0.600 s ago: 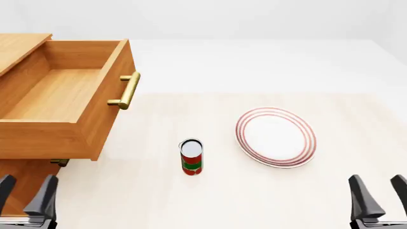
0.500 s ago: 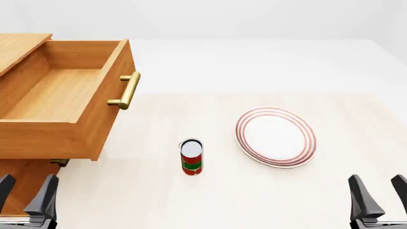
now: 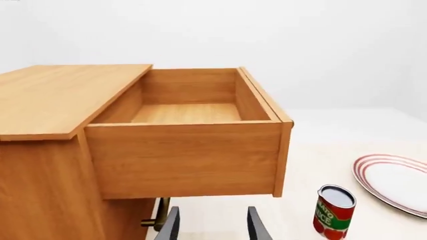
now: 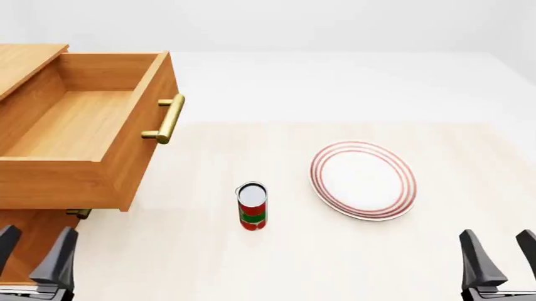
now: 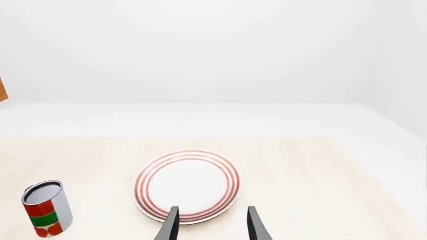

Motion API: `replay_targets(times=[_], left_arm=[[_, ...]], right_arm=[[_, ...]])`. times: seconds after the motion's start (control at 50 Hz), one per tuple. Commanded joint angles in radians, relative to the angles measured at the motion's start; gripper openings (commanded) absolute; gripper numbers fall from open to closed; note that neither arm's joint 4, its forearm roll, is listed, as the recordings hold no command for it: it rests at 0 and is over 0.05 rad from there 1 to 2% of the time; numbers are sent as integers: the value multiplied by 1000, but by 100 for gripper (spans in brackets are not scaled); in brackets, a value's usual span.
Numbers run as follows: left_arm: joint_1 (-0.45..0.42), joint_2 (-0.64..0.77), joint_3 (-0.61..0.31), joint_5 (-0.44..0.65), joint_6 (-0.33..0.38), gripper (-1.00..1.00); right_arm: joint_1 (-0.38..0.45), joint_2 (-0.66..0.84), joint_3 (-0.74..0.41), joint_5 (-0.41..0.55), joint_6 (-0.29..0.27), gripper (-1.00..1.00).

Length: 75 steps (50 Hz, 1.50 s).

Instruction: Put the bowl in the top drawer of the cabinet.

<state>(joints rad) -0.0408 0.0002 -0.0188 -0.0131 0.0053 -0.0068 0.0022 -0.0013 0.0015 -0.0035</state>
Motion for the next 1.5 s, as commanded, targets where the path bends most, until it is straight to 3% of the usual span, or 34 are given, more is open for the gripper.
replay_targets(times=[0.02, 0.24, 0.3, 0.42, 0.46, 0.68, 1.12, 1.28, 1.5], left_arm=[[-9, 0, -3, 16, 13, 100], [-8, 3, -11, 24, -8, 100], [-20, 8, -6, 46, 35, 100], [-51, 43, -7, 39, 15, 100], [-41, 54, -19, 43, -42, 100], [-61, 95, -74, 91, -13, 100], [-282, 78, -164, 253, 20, 100], [-387, 109, -246, 322, 24, 100], [-448, 175, -331, 373, 6, 100]], right_arm=[[0, 0, 1, -1, 0, 100], [0, 0, 1, -1, 0, 100], [0, 0, 1, -1, 0, 100], [0, 0, 1, -1, 0, 100], [0, 0, 1, -1, 0, 100], [0, 0, 1, -1, 0, 100], [0, 0, 1, -1, 0, 100], [0, 0, 1, -1, 0, 100], [0, 0, 1, -1, 0, 100]])
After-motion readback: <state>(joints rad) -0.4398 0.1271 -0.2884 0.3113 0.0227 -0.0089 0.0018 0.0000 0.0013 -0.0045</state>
